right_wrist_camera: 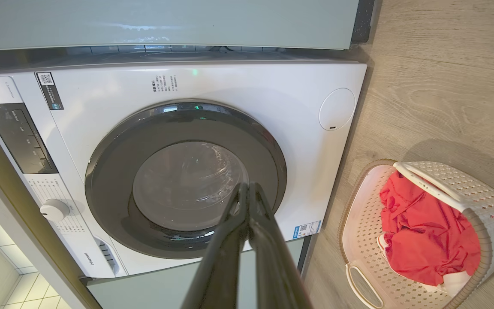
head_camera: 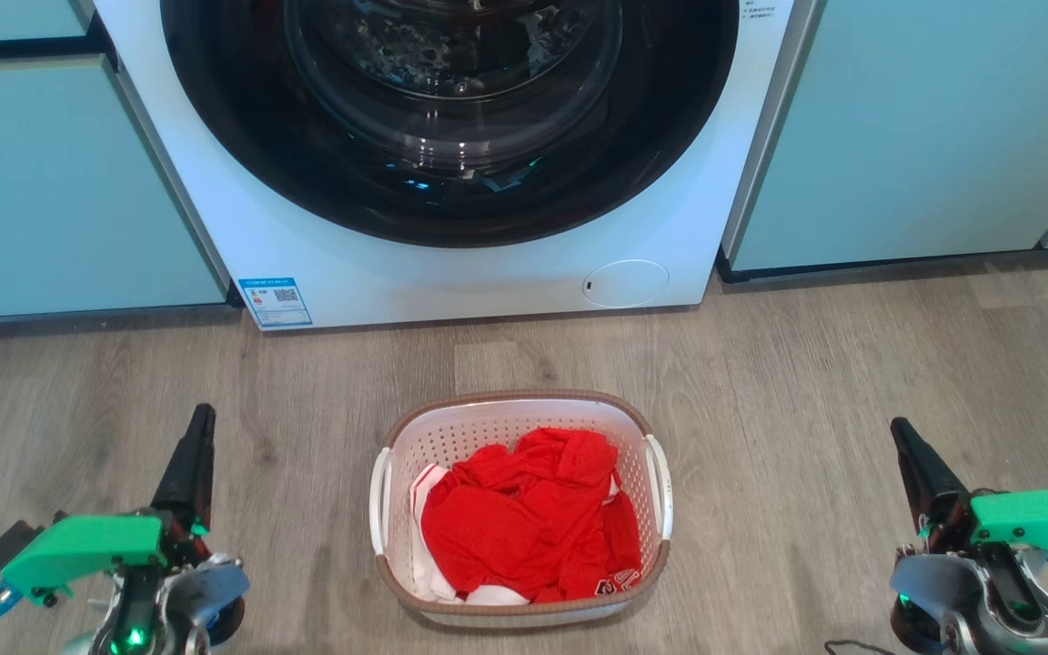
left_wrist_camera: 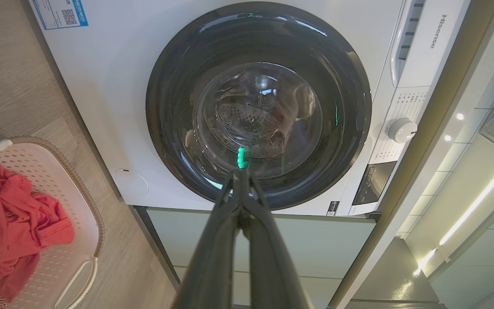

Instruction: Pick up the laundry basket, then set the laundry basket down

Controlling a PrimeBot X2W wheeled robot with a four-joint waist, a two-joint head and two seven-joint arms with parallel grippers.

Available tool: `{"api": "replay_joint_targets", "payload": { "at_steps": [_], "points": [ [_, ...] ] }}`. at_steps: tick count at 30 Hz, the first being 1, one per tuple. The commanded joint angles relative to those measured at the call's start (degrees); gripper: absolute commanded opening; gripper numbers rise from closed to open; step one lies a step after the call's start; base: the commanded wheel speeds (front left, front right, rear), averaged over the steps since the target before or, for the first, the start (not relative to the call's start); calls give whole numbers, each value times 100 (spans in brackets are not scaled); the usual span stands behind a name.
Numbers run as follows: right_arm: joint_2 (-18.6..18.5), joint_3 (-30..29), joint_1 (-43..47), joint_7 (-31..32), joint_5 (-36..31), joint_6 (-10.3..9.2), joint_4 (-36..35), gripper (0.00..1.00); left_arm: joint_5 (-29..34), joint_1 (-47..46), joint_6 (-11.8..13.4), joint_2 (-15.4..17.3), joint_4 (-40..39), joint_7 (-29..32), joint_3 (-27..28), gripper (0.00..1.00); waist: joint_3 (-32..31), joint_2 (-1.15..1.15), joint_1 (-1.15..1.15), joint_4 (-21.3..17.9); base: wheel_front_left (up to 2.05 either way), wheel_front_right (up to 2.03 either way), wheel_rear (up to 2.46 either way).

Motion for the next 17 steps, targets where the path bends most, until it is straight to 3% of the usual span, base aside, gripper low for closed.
{"api": "replay_joint_targets", "payload": {
  "at_steps": [1,17],
  "points": [
    [-44,107,-268,49,-62,16,-178,0,33,-314,-38,26,-167,29,192,0,0,0,0,0,0,0,0],
    [-35,94,-269,59,-72,16,-177,0,42,-315,-38,19,-166,38,204,0,0,0,0,0,0,0,0]
  ]
}}
